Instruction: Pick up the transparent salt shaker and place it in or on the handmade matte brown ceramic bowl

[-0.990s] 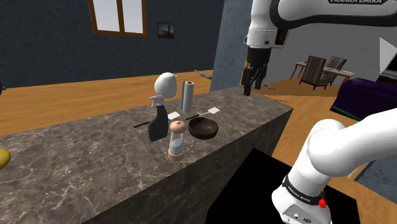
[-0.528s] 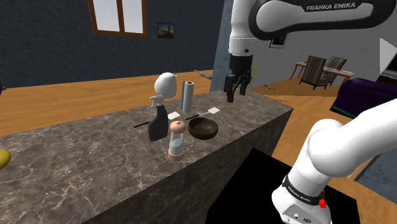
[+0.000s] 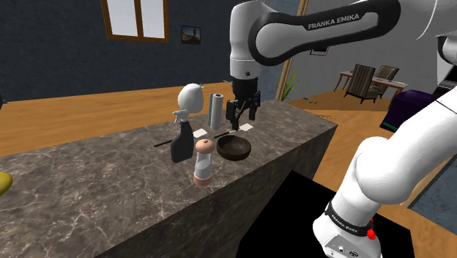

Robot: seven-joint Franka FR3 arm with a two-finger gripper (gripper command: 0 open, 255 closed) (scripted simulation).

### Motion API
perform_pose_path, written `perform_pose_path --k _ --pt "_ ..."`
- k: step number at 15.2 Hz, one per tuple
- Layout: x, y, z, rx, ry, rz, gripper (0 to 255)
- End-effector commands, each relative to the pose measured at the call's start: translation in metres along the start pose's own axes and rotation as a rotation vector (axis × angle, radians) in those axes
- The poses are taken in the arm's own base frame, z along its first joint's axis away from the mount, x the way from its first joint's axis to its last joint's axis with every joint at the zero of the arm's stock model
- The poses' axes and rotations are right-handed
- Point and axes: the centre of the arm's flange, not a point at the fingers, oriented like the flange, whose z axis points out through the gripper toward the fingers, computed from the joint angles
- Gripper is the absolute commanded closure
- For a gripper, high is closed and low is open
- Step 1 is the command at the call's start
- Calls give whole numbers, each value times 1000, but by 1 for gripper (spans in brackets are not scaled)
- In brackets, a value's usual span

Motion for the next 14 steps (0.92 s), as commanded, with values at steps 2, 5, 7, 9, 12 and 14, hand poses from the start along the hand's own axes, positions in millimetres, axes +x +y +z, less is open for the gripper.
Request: perform_pose_path --k 2,5,7,9,12,14 --pt "26 -31 14 -8 2 -3 0" --pt "50 -61 27 -17 4 -6 0" --pt "65 -81 36 -22 5 -8 0" --pt "81 -101 45 -28 7 -10 0" --pt "82 -102 56 -29 7 -11 0" --pt "82 -102 67 -29 7 -11 0"
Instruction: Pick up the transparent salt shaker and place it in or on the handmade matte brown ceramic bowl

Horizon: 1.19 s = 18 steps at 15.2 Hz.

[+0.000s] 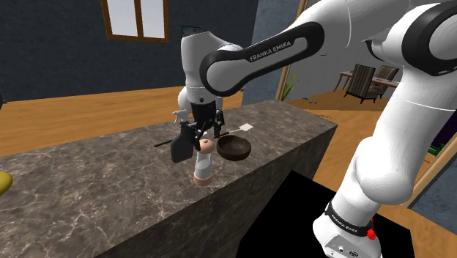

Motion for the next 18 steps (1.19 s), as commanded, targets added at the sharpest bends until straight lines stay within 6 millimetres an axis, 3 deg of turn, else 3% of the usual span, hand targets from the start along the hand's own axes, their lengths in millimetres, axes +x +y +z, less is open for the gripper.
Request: perform_pose_path --k 1,3,11,12,18 --pt "1 -1 10 0 0 0 0" --pt "1 -1 24 0 0 0 0" --pt "1 -1 24 0 0 0 0" --pt "1 -1 24 0 0 0 255" --pt "0 -1 24 0 0 0 255"
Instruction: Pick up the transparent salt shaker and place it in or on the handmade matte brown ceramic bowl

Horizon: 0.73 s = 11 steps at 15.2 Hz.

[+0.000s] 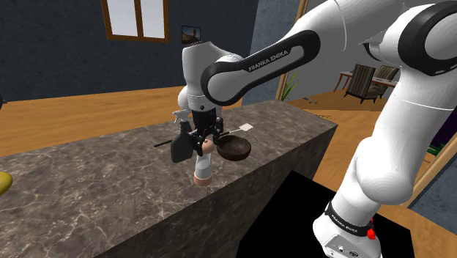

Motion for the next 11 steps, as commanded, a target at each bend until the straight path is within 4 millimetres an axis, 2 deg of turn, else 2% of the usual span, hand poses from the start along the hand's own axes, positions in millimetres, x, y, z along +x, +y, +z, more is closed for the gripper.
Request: perform_pose_path --k 1,3,11 --pt "0 0 0 0 -1 0 255" --pt "0 0 0 0 -1 0 255" --pt "-4 6 -41 0 -1 0 255"
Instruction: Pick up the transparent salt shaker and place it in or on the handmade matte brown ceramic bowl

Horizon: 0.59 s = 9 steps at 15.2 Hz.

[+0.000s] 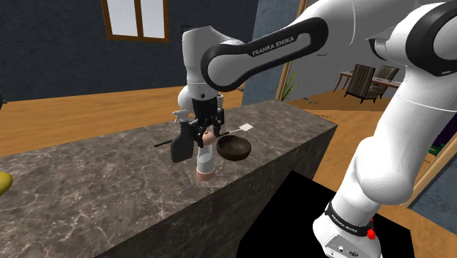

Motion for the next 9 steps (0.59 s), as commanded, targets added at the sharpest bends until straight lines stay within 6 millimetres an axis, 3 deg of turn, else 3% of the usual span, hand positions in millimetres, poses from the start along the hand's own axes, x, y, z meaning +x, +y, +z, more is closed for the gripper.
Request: perform_pose_path --k 1,9 --pt "-1 1 -12 0 0 0 255" --pt "-5 7 -53 0 0 0 255"
